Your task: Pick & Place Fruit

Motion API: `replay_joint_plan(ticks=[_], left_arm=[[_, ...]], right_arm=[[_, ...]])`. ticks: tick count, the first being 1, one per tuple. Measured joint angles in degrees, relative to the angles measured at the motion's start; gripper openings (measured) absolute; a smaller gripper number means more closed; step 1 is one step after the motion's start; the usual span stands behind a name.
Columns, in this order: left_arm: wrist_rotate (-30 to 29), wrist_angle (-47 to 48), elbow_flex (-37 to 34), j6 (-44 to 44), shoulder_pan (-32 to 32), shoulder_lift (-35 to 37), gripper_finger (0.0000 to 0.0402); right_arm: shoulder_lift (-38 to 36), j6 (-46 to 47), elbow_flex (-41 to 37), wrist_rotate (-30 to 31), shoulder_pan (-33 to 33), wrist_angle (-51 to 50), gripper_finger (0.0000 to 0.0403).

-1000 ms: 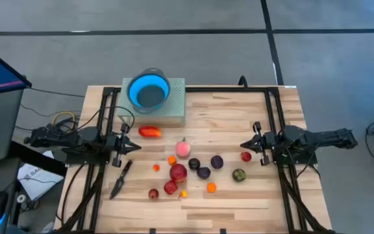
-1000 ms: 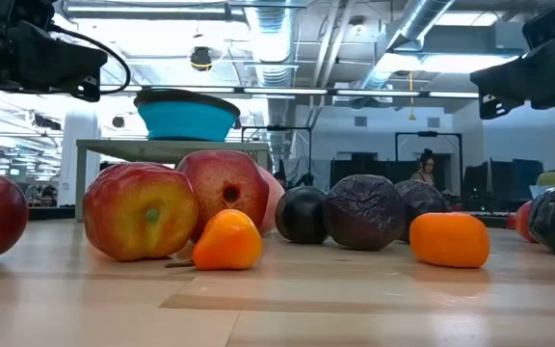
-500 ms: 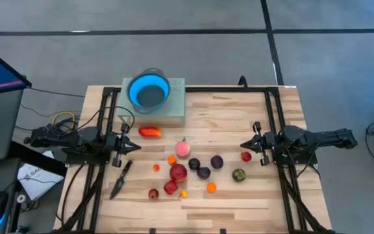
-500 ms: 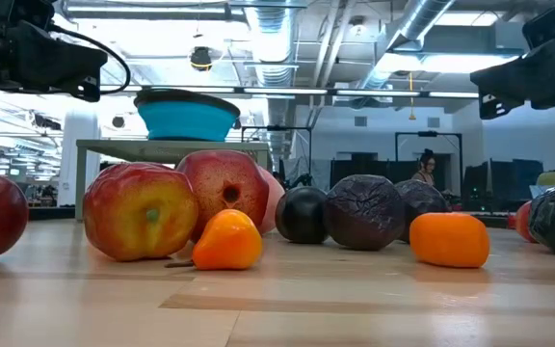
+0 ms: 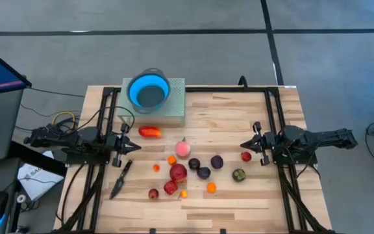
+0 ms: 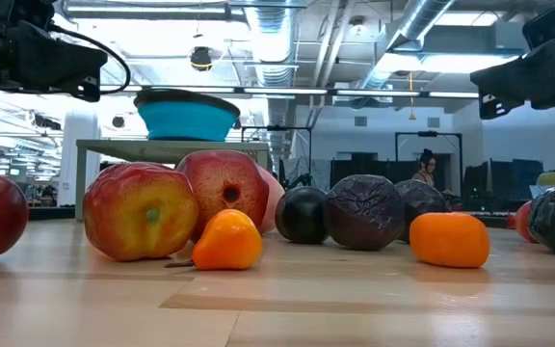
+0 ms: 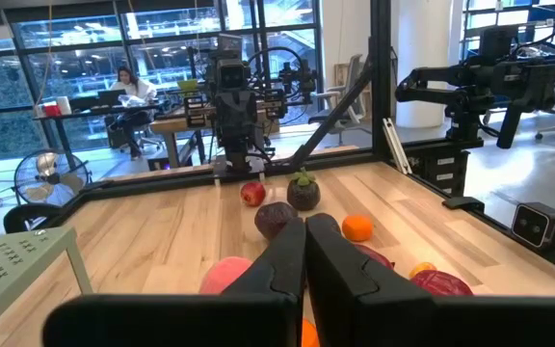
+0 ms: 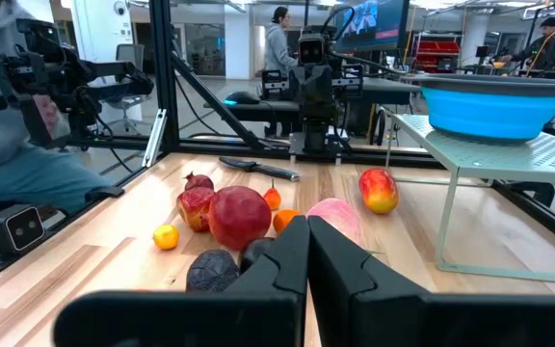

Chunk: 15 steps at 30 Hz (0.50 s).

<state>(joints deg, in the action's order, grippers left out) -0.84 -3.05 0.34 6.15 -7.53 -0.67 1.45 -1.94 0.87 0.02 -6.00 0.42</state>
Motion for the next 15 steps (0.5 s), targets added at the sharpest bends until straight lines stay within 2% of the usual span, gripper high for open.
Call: replay_joint_plan(ticks=[8, 15], left_arm=[[0.0, -1.9, 0.0, 3.5, 0.0, 0.0, 0.0006], [0.0, -2.6, 0.0, 1.1, 0.0, -0.2, 0.0006]], right_arm=[[0.0, 0.0, 0.0, 0.0, 0.0, 0.0, 0.0], [0.0, 0.0, 0.0, 0.0, 0.0, 0.0, 0.0]])
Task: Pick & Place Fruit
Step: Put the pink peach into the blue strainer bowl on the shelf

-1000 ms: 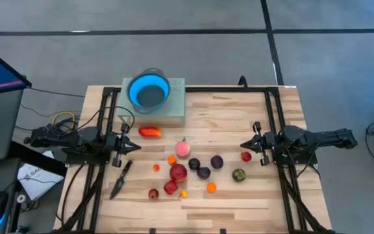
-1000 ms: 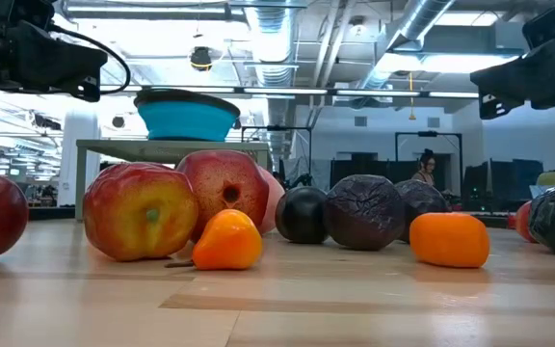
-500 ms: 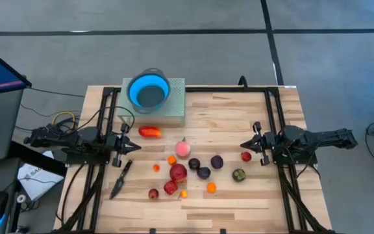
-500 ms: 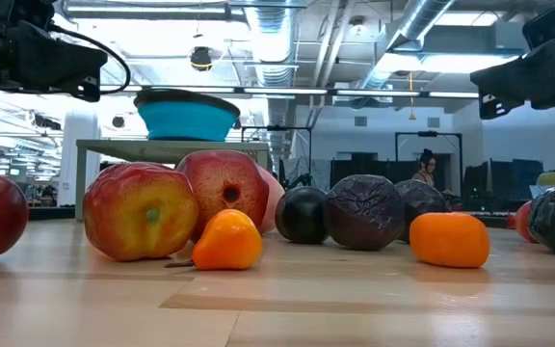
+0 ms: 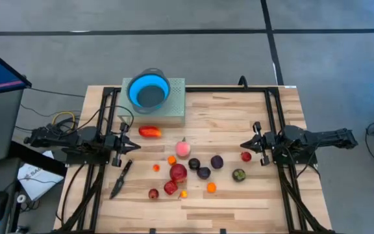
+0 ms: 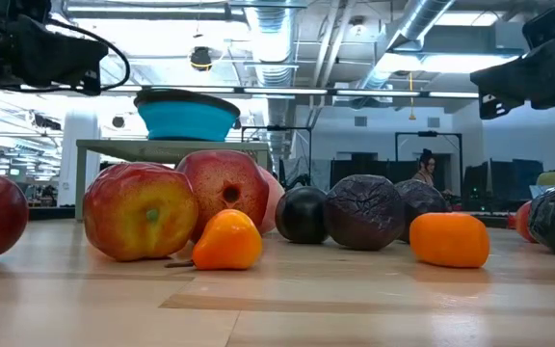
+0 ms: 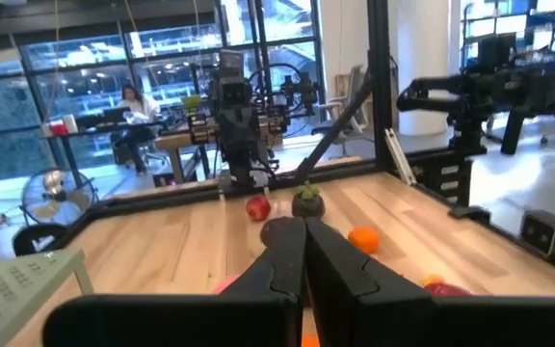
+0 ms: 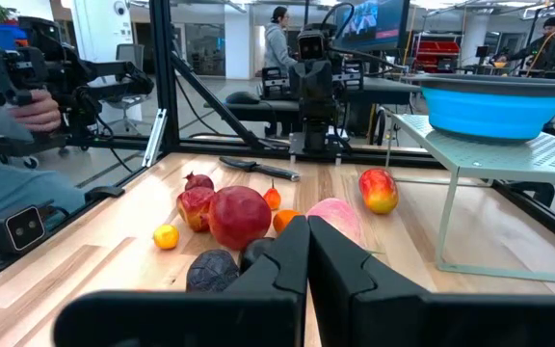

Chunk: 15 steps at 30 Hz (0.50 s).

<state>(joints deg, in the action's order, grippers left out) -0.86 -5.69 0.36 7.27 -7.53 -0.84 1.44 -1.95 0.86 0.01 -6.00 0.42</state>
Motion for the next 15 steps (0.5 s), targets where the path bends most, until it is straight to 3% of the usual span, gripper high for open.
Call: replay_joint_plan(ticks=[8, 15], left_arm=[[-0.5, -7.8, 0.0, -4.6, 0.0, -3.0, 0.0006], [-3.4, -21.4, 0.3, -4.7, -4.0, -20.2, 0.0001]], right_arm=[[0.0, 0.0, 0.0, 0.0, 0.0, 0.0, 0.0], [0.0, 0.0, 0.0, 0.0, 0.0, 0.0, 0.0]])
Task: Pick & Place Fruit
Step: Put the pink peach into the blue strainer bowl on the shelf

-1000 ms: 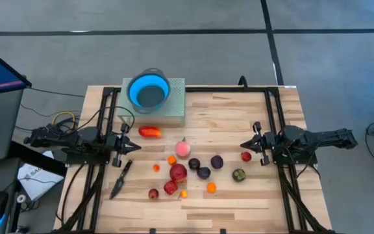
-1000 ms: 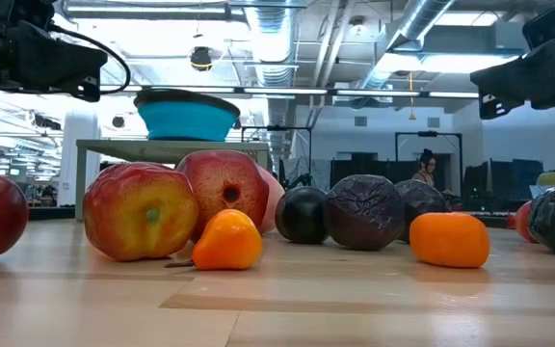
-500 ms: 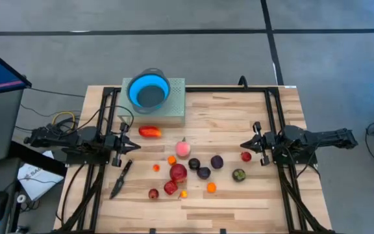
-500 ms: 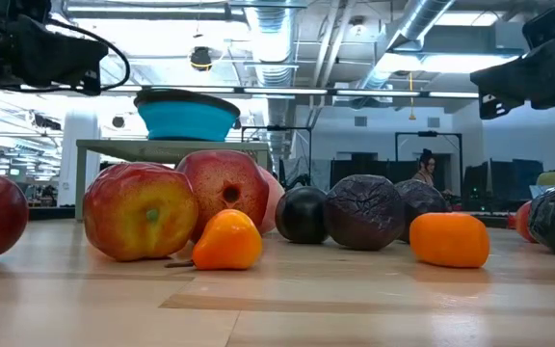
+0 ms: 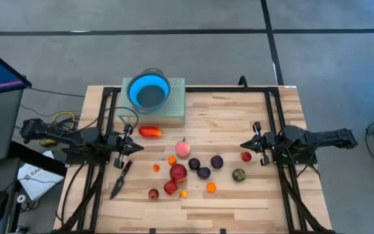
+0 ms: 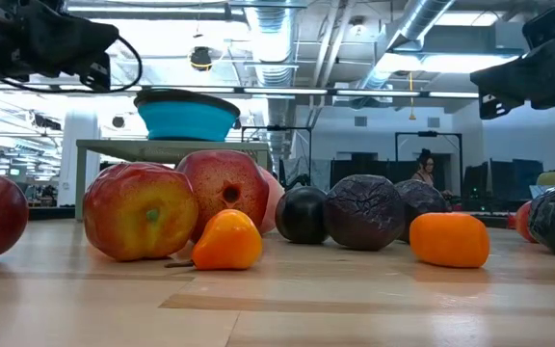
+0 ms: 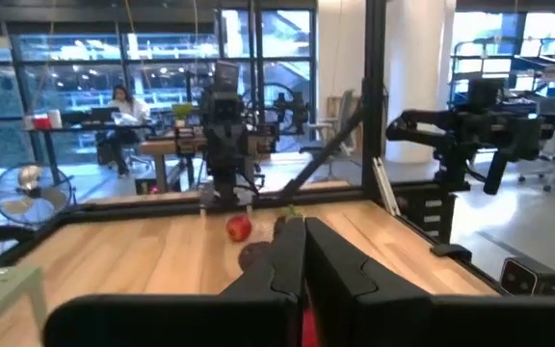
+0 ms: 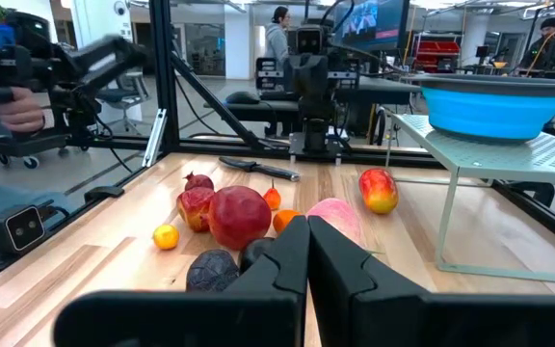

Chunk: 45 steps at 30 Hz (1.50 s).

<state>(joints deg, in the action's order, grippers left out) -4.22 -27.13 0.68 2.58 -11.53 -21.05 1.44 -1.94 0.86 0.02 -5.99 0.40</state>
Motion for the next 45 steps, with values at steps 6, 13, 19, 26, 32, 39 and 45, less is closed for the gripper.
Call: replay_joint_plan(ticks=[6, 13, 19, 26, 32, 39, 45], left_arm=[[-9.6, -1.3, 8.3, 2.6, -4.5, -21.9, 0.0005], [-14.5, 1.2, 19.3, 3.1, -5.0, -41.8, 0.0051], [-14.5, 9.9, 29.4, 2.1, -3.3, -49.8, 0.0132], [-8.0, 12.0, 38.0, -2.4, 2.7, -60.6, 0.0226], [-8.3, 16.6, 44.7, -2.9, 5.1, -68.1, 0.0312], [-12.0, 26.3, 49.9, -9.7, 7.1, -73.0, 0.0348], [-9.3, 29.1, 50.1, -14.0, 8.5, -75.6, 0.0333]], right_arm=[[0.0, 0.0, 0.0, 0.0, 0.0, 0.0, 0.0], [0.0, 0.0, 0.0, 0.0, 0.0, 0.0, 0.0], [0.0, 0.0, 0.0, 0.0, 0.0, 0.0, 0.0], [0.0, 0.0, 0.0, 0.0, 0.0, 0.0, 0.0], [0.0, 0.0, 0.0, 0.0, 0.0, 0.0, 0.0], [0.0, 0.0, 0.0, 0.0, 0.0, 0.0, 0.0], [0.0, 0.0, 0.0, 0.0, 0.0, 0.0, 0.0]])
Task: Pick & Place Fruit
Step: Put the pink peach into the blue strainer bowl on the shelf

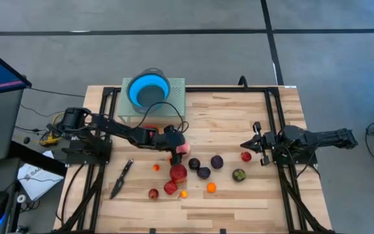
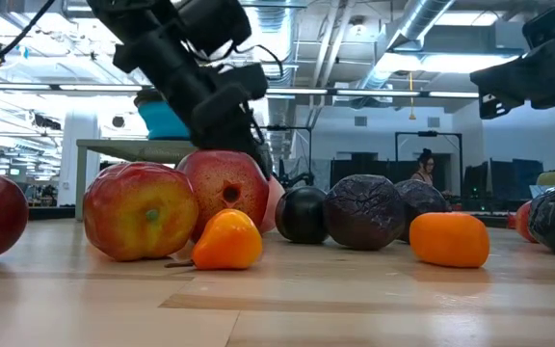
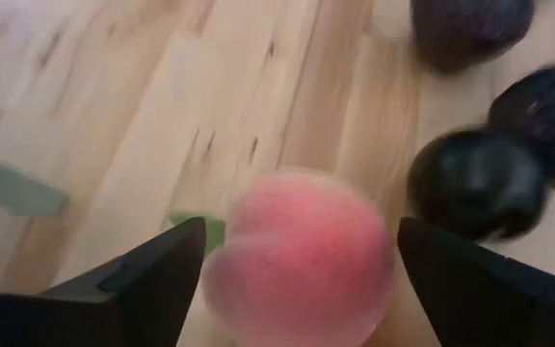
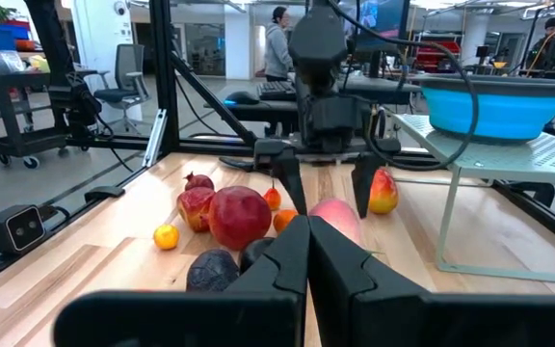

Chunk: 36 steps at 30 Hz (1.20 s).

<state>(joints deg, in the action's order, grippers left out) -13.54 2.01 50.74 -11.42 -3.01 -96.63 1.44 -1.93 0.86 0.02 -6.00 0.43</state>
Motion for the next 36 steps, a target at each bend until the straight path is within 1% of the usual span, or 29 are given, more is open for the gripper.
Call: replay_joint_plan(ticks=[7, 14, 17, 23, 26, 28, 29, 30, 32, 36], left_arm=[[-0.2, -1.2, 0.2, 0.0, 0.0, -1.5, 0.0309], [0.0, -0.2, -0.1, 0.0, -0.5, -0.2, 0.0276], [0.4, -0.4, -0.1, 0.0, -0.5, 2.1, 0.0271], [0.5, -1.2, -0.1, 0.0, -0.5, 9.3, 0.0279], [3.4, -4.2, -0.1, -0.7, -0.4, 13.0, 0.0277], [6.2, -7.9, 0.0, -0.9, -0.4, 14.4, 0.0274], [7.5, -9.2, 0.0, -0.9, -0.5, 15.0, 0.0274], [8.6, -10.7, 0.0, -0.9, -0.5, 15.4, 0.0273], [10.1, -13.2, 0.0, -0.9, -0.5, 15.7, 0.0275], [10.5, -16.2, 0.0, -0.9, -0.5, 15.8, 0.028]], right_arm=[[0.0, 0.0, 0.0, 0.0, 0.0, 0.0, 0.0], [0.0, 0.0, 0.0, 0.0, 0.0, 0.0, 0.0], [0.0, 0.0, 0.0, 0.0, 0.0, 0.0, 0.0], [0.0, 0.0, 0.0, 0.0, 0.0, 0.0, 0.0], [0.0, 0.0, 0.0, 0.0, 0.0, 0.0, 0.0], [0.0, 0.0, 0.0, 0.0, 0.0, 0.0, 0.0], [0.0, -0.8, 0.0, 0.0, 0.0, 0.0, 0.0], [0.0, -3.8, 0.0, 0.2, 0.1, 0.1, 0.0], [0.0, -12.5, 0.0, 0.3, 0.5, 0.8, 0.0], [0.0, -23.9, 0.0, 0.4, 0.5, 2.2, 0.0]])
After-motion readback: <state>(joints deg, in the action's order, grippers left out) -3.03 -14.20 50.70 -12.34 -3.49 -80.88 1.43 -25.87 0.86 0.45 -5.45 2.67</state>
